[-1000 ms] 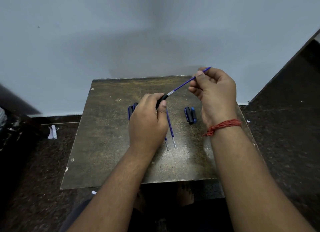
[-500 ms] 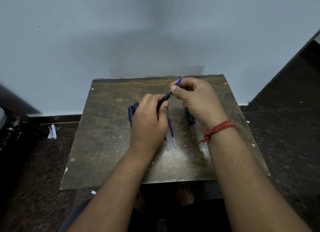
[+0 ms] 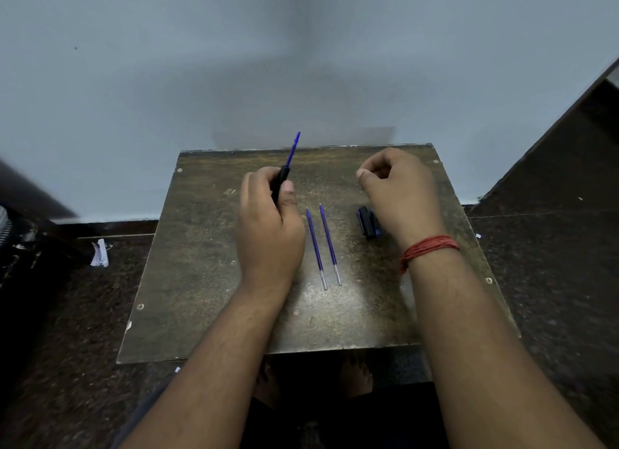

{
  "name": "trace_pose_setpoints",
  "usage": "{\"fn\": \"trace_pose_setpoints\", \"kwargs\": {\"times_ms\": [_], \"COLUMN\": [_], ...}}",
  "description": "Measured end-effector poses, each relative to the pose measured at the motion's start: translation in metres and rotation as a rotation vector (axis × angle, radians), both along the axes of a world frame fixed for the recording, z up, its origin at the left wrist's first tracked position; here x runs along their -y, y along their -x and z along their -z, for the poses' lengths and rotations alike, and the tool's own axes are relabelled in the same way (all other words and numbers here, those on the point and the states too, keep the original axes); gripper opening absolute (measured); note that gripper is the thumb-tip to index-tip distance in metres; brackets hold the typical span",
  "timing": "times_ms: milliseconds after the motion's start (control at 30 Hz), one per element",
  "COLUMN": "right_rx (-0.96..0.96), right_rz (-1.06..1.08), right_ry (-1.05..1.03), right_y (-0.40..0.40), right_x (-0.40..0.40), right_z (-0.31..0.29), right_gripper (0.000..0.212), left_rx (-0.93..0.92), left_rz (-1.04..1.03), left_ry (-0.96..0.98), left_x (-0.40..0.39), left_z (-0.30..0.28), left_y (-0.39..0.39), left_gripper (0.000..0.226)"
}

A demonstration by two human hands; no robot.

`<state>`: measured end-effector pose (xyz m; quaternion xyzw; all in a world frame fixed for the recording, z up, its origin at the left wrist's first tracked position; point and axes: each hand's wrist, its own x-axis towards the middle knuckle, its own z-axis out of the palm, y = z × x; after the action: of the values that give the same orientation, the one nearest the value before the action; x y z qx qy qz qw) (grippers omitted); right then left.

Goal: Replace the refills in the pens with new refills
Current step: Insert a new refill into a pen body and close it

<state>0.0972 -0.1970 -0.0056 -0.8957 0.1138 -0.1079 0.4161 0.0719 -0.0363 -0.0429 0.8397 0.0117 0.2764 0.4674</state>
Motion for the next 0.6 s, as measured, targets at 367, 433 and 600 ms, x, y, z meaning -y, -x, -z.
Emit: {"fn": "trace_pose_setpoints", "kwargs": {"times_ms": [367, 433, 600], "right_rx": [-0.259, -0.285, -0.312], "right_rz": [0.000, -0.018, -0.040], "right_ry": [0.349, 0.363, 0.463], "right_y": [0.000, 0.000, 0.002], "right_x": [0.027, 0.025, 0.022], "right_z": [0.006, 0.005, 0.006], "right_gripper": [0.020, 0.017, 0.007], "left_rx": [-0.043, -0.045, -0.043], "left_rz": [-0.001, 0.002, 0.006], "left_ry": [-0.038, -0.039, -0.057], "left_x": [0.001, 0.001, 0.002], "left_z": [0.002, 0.002, 0.002], "left_y": [-0.001, 0.000, 0.000], "left_gripper": [0.014, 0.013, 0.013]}}
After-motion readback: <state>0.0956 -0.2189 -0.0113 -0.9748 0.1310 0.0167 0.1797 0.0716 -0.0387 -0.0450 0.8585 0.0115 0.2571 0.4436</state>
